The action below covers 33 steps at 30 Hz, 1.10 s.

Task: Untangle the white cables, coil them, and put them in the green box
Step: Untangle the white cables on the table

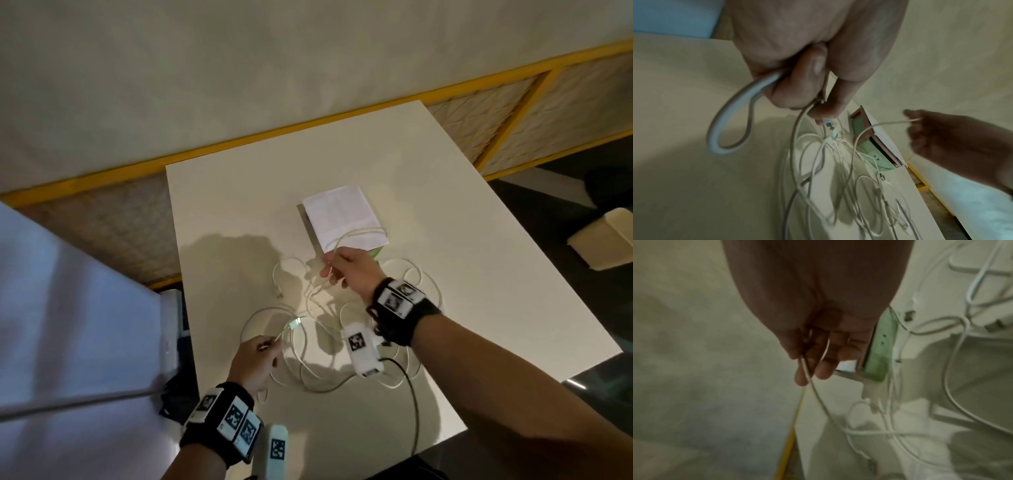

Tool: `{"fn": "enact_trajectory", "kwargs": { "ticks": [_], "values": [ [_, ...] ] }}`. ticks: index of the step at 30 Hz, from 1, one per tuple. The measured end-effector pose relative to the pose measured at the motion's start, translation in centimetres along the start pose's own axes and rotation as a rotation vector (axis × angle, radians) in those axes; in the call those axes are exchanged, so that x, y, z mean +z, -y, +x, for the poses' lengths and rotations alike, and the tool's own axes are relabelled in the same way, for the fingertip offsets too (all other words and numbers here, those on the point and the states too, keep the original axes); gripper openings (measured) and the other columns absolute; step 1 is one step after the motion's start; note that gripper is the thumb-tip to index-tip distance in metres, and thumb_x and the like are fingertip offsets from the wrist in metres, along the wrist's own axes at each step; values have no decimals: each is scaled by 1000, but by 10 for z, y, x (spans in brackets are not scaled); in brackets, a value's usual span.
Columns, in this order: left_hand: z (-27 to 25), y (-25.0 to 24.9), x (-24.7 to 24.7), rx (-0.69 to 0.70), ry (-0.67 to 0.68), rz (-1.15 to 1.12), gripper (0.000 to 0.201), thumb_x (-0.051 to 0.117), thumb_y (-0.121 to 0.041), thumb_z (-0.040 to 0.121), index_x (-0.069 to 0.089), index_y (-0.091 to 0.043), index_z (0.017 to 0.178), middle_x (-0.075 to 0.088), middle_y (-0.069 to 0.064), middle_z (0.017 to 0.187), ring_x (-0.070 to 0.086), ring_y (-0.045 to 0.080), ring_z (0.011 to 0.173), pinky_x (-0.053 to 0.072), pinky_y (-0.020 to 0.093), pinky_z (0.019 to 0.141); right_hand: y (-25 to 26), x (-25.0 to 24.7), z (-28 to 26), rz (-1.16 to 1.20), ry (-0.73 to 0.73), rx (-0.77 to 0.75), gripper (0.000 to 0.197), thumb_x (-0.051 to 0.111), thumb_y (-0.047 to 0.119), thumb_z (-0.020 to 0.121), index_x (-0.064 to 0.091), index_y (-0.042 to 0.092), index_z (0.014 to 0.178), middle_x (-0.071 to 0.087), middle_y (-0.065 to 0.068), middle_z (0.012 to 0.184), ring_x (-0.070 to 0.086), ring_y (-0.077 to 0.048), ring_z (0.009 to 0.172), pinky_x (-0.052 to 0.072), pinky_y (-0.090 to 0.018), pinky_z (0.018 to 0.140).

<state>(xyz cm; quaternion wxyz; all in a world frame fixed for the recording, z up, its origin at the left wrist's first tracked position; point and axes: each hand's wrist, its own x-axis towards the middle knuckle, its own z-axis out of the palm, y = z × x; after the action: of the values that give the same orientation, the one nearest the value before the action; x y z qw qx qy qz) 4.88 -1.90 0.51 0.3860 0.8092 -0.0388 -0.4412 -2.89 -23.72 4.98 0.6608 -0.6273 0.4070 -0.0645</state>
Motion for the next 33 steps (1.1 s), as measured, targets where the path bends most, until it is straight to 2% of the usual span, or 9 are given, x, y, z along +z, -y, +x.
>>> {"fn": "enact_trajectory", "kwargs": {
  "ticks": [4, 8, 14, 17, 19, 22, 26, 30, 33],
  "values": [
    [6, 8, -7, -15, -54, 16, 19, 60, -17, 88, 67, -1, 79, 52, 3, 54, 30, 9, 29, 21, 19, 44, 14, -45, -55, 196, 27, -174, 28, 47, 8, 94, 56, 17, 119, 64, -6, 63, 59, -20, 64, 49, -25, 60],
    [10, 12, -9, -23, -81, 27, 16, 59, -19, 89, 64, -13, 75, 58, 5, 58, 33, 12, 34, 23, 20, 44, -10, -84, -86, 279, -149, -35, 30, 42, -1, 91, 57, 12, 114, 53, -11, 47, 56, -27, 48, 52, -33, 58],
    [16, 21, -8, -51, -73, 6, 10, 57, -18, 91, 66, -14, 88, 60, 7, 63, 30, 12, 29, 24, 17, 40, -96, -110, -93, -101, -313, 458, 15, 45, 11, 92, 58, 4, 89, 66, -8, 51, 60, -24, 45, 47, -25, 50],
    [19, 26, -10, -57, -95, -12, 10, 57, -17, 93, 65, -12, 94, 59, 8, 63, 26, 10, 24, 23, 16, 39, -110, -117, -96, -654, -184, 593, 27, 48, 20, 87, 66, 0, 85, 73, -11, 69, 68, -30, 63, 50, -29, 57],
    [20, 28, -10, -56, -119, -8, 11, 57, -18, 92, 66, -11, 94, 58, 8, 62, 26, 9, 24, 23, 15, 38, -106, -120, -98, -1012, -145, 623, 38, 49, 37, 85, 64, 6, 99, 72, -11, 95, 68, -29, 88, 51, -30, 73],
    [20, 30, -11, -46, -158, 0, 11, 59, -18, 91, 66, -10, 91, 59, 8, 60, 27, 11, 25, 23, 14, 38, -90, -124, -89, -1093, -224, 479, 36, 50, 39, 85, 56, 12, 108, 64, -12, 111, 60, -31, 104, 46, -33, 80],
    [14, 29, -7, -7, -149, 48, 10, 60, -19, 90, 66, -17, 81, 60, 4, 57, 31, 12, 29, 26, 18, 45, -74, -109, -47, -1095, -276, 16, 23, 55, 15, 81, 59, 12, 103, 60, -13, 110, 56, -33, 105, 45, -37, 85],
    [4, 26, -2, 60, -134, 107, 13, 59, -17, 91, 64, -19, 80, 60, 5, 58, 38, 11, 33, 28, 25, 47, -67, -84, -7, -1306, -65, -52, 55, 45, 5, 82, 42, 27, 132, 43, -7, 133, 40, -30, 124, 36, -44, 103],
    [-1, 24, -1, 100, -129, 161, 8, 59, -19, 92, 65, -19, 87, 61, 3, 58, 40, 9, 34, 31, 27, 46, -67, -78, 11, -1470, 26, -57, 52, 39, 17, 91, 32, 31, 140, 34, -7, 140, 36, -31, 127, 35, -45, 103]
  ]
}}
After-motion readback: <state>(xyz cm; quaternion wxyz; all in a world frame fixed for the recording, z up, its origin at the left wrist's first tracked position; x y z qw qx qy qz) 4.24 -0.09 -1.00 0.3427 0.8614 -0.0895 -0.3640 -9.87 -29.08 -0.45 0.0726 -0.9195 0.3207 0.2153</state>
